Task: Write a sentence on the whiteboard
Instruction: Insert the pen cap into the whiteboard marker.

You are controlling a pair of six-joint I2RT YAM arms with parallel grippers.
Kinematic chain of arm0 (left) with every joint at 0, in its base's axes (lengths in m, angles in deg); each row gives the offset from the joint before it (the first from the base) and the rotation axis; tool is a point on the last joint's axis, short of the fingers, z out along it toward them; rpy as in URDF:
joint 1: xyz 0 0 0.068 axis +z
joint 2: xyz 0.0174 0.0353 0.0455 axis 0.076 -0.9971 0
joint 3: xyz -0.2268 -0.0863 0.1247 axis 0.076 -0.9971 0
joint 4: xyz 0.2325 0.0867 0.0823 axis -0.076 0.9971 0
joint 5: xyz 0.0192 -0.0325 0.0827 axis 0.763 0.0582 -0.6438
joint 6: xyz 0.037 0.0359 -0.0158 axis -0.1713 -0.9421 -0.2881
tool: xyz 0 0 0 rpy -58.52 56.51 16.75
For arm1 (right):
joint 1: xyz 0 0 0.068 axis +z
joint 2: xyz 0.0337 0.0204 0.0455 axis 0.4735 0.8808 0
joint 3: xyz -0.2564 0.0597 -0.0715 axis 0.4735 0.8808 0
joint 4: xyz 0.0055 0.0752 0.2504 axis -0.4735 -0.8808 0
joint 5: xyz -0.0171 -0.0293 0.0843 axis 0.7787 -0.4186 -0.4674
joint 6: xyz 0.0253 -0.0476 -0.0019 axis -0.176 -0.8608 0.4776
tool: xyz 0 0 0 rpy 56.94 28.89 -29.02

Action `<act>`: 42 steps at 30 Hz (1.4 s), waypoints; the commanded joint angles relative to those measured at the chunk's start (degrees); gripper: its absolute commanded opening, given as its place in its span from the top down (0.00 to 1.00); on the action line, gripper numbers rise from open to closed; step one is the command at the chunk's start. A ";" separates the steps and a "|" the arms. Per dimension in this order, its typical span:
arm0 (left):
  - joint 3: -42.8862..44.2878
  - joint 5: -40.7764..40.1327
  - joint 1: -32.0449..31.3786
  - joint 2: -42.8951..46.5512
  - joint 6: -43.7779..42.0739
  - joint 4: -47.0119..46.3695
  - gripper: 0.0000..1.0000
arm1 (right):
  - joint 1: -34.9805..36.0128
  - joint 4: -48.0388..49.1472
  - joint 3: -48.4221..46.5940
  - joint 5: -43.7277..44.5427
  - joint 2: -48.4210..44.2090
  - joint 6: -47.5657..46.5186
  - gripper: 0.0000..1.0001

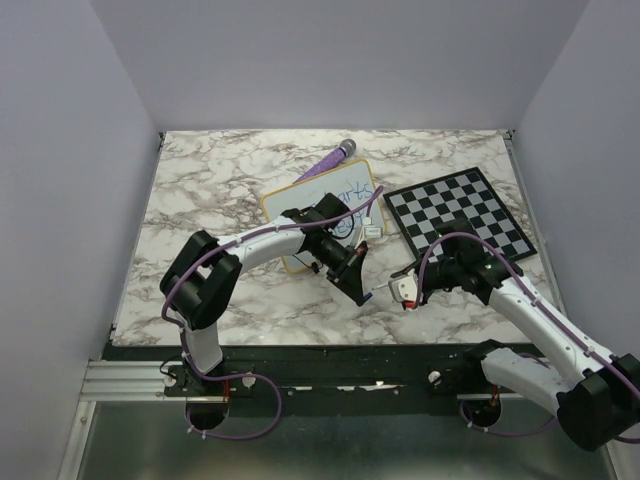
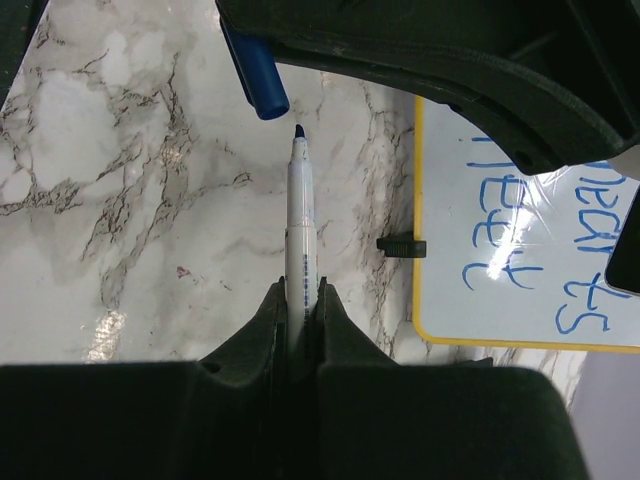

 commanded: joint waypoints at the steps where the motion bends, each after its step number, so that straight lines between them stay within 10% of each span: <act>1: 1.81 2.20 -0.28 -0.89 -1.42 0.76 1.00 | 0.67 -0.46 0.63 -1.17 -0.96 -1.12 0.99; 42: 2.25 2.81 0.33 -0.80 -3.01 1.90 1.00 | 1.55 -0.81 2.30 -1.96 -1.23 -1.30 0.99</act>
